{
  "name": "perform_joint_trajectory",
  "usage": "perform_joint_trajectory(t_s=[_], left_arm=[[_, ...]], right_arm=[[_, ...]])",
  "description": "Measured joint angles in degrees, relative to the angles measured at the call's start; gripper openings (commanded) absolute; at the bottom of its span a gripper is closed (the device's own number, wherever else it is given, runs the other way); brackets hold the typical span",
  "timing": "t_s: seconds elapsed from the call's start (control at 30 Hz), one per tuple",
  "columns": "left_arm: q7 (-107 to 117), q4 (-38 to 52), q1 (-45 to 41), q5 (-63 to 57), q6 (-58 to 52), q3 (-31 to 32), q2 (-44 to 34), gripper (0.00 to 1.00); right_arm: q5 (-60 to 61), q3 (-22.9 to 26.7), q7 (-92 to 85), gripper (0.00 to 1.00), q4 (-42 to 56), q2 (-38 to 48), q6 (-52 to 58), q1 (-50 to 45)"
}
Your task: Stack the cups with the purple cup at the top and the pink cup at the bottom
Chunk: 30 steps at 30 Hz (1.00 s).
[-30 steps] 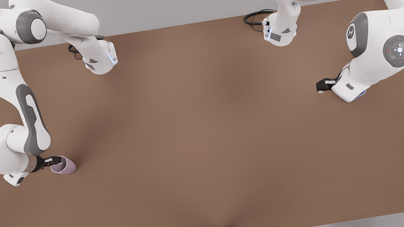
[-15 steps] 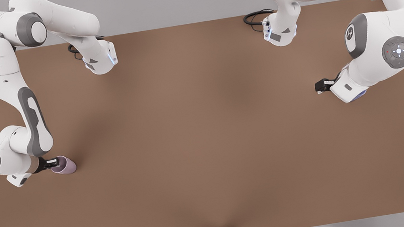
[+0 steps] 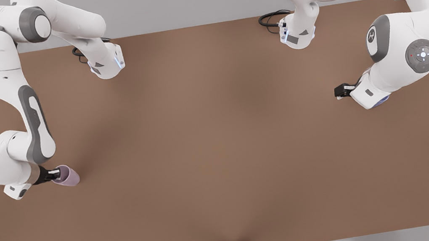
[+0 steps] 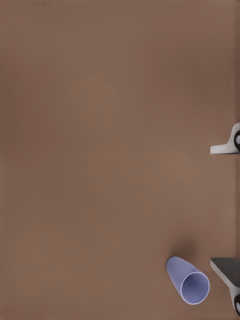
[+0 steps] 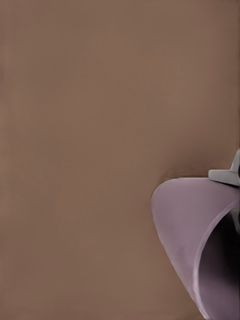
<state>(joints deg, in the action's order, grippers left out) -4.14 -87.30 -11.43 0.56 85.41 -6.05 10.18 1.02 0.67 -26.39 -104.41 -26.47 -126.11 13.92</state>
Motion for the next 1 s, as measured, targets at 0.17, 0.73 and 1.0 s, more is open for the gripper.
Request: perform_joint_trajectory(t_s=[0.17, 0.73, 1.0], left_arm=[[-0.15, -0.05, 0.01, 0.00, 0.03, 0.00, 0.07, 1.00], [-0.53, 0.52, 5.06, -0.40, -0.10, -1.08, 0.30, 1.00], [-2.27, -11.23, 13.20, -1.77, 3.63, -2.70, -1.60, 1.00]], right_arm=[[0.83, -0.22, 0.97, 0.21, 0.13, 1.60, 1.56, -5.90], [1.26, -5.58, 22.19, 0.21, 7.75, 0.05, 5.11, -32.48], [1.55, -5.83, 35.31, 0.21, 15.40, -3.93, 5.43, -45.39]])
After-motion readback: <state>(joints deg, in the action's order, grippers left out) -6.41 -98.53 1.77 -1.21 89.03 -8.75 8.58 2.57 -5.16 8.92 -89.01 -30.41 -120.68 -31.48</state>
